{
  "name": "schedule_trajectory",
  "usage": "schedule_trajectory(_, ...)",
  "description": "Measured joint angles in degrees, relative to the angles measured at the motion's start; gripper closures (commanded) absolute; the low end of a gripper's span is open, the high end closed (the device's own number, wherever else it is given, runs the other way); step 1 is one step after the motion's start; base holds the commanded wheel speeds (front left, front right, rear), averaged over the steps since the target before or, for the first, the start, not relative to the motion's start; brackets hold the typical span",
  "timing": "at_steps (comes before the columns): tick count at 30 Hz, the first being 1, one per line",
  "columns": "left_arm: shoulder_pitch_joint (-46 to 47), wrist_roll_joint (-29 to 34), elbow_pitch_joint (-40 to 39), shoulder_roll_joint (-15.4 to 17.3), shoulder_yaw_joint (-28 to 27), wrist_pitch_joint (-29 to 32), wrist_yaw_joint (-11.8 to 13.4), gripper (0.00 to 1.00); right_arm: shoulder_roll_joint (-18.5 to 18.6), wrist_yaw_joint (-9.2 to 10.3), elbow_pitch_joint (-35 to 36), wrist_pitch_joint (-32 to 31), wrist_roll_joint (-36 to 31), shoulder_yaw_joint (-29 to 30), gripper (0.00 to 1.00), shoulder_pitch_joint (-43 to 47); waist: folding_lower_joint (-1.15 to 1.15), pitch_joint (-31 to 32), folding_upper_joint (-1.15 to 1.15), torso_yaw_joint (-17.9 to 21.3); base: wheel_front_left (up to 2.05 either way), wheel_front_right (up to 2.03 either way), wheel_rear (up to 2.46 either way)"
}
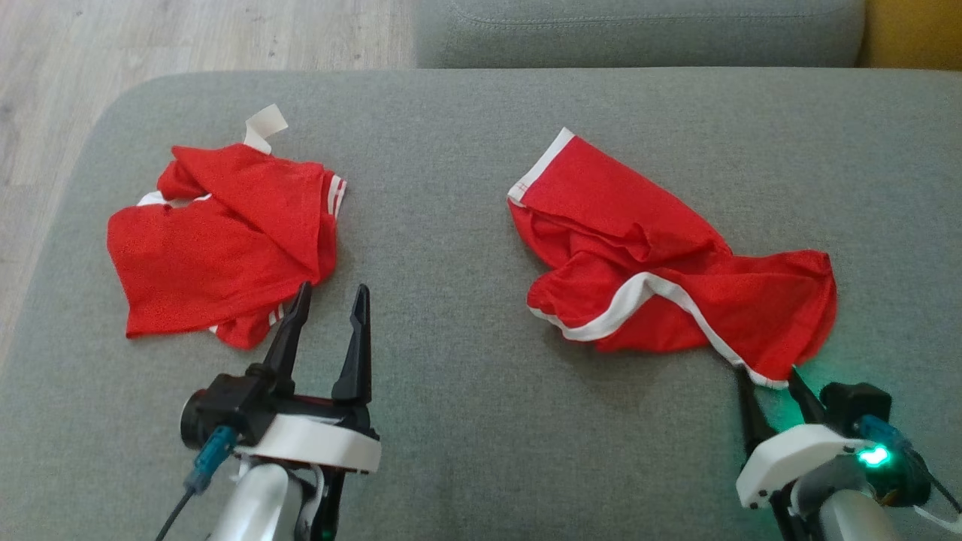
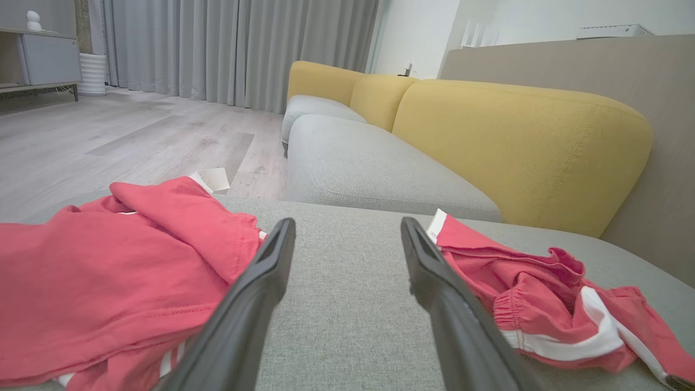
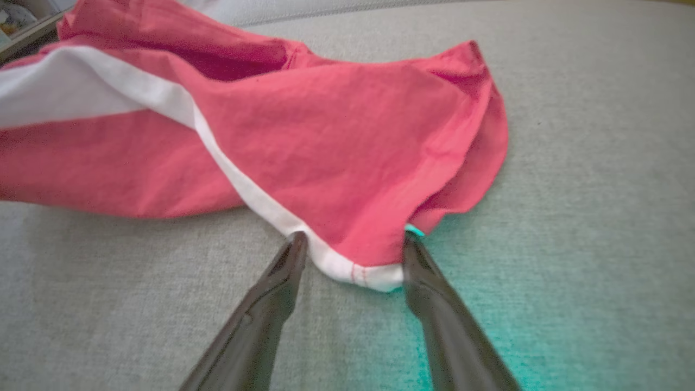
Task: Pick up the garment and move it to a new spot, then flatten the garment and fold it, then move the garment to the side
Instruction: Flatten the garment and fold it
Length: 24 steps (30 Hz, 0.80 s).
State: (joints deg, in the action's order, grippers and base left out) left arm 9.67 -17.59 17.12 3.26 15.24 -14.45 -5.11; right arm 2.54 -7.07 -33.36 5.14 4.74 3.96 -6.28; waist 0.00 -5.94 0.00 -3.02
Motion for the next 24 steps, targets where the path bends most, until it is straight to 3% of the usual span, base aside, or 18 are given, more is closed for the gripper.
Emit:
schedule_trajectory(1,0.00,0.01,0.08,-0.01,-0.08,0.00,0.00,0.00,0.00,0.00,-0.02,0.26,-0.23,0.13,0.81,-0.20,0.00,0.07,0.00,0.04,0.00,0.00,0.00)
schedule_trajectory(2,0.00,0.01,0.25,-0.01,-0.15,0.00,0.00,0.00,0.00,0.00,-0.01,0.73,-0.34,0.36,1.00,-0.28,0.01,0.22,0.00,0.11,0.00,0.00,0.00)
schedule_trajectory(15,-0.04,0.53,0.75,-0.04,1.05,0.00,-0.69,0.00,-0.01,0.00,6.78,-0.58,-6.05,8.77,1.00,2.12,-0.01,2.82,0.00,3.70,0.00,0.00,0.00)
schedule_trajectory(24,3.78,0.64,4.14,0.79,12.02,4.35,-2.02,0.00,-0.07,0.00,10.92,-4.35,-8.38,12.58,1.00,2.16,0.00,0.32,0.00,7.14,0.00,0.00,0.00)
